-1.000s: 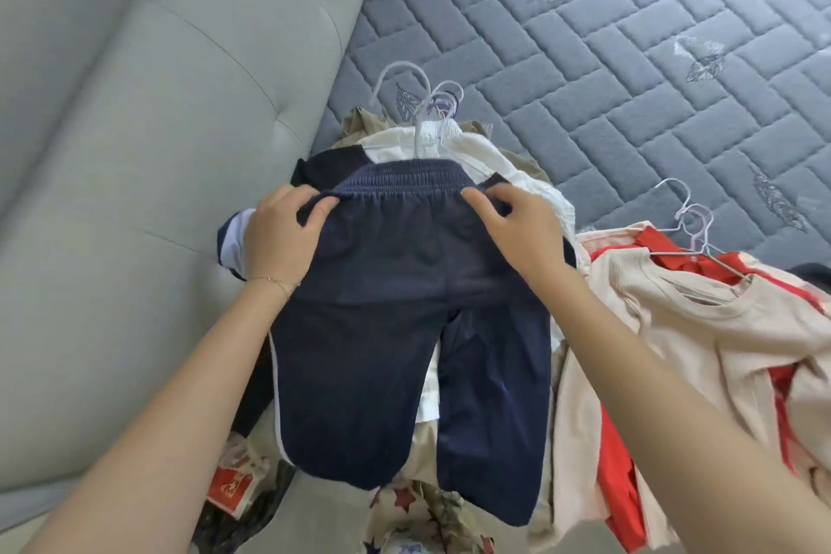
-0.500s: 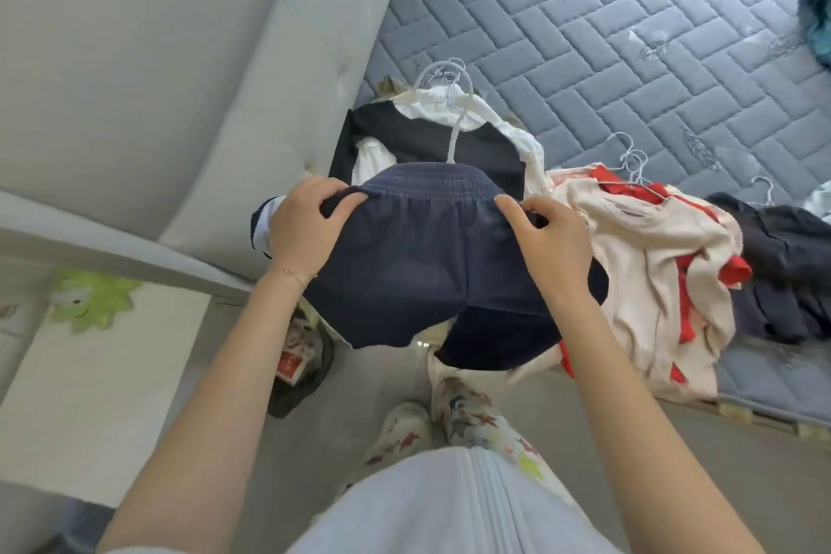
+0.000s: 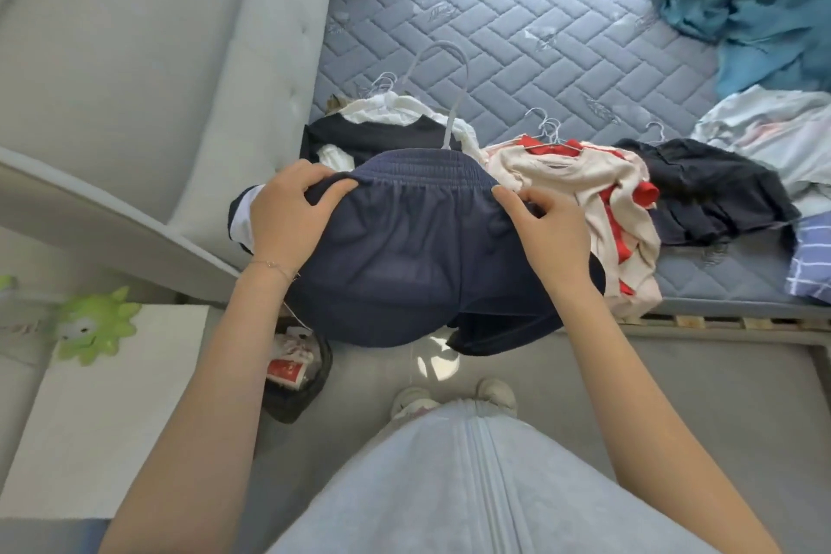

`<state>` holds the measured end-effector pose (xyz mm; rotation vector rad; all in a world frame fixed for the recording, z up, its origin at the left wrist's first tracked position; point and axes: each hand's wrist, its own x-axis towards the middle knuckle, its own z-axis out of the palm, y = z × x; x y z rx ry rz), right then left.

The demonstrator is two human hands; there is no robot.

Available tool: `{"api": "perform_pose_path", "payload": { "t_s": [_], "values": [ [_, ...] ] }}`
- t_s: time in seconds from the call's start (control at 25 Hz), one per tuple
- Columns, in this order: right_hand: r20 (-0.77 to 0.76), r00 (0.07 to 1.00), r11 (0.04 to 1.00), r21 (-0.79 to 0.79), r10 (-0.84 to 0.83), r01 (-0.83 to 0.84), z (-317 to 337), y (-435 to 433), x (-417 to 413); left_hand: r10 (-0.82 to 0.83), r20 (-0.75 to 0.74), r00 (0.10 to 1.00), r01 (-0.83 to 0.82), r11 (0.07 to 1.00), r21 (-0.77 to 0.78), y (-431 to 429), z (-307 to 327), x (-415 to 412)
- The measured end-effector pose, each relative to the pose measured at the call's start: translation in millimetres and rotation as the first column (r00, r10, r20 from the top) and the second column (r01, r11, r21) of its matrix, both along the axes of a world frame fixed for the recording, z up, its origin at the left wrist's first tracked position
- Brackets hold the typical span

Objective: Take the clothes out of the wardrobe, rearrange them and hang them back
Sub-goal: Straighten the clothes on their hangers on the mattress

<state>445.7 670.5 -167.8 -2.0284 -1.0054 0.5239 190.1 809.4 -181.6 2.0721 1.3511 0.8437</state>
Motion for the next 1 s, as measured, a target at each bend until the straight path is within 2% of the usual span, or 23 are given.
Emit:
{"api": "perform_pose_path", "payload": {
  "t_s": [0.28, 0.6, 1.0],
  "values": [
    [0.07, 0.988, 0.99, 0.044, -0.138, 0.135, 11.0, -74.4, 90.2, -0.153, -0.006, 0.988, 0.153, 0.988, 0.019, -44.6, 15.3, 107.5],
    [0.113, 0.973, 0.978, -0.036, -0.199, 0.204, 10.9, -152.1, 260.5, -0.196, -0.034, 0.98, 0.197, 0.98, 0.008, -111.5, 2.8, 288.3],
    [0.175, 0.959, 0.964, -0.108, -0.223, 0.244, 6.1, -165.4, 435.1, -0.222, -0.017, 0.975, 0.221, 0.973, -0.066, -120.3, -16.9, 469.3]
  ]
}}
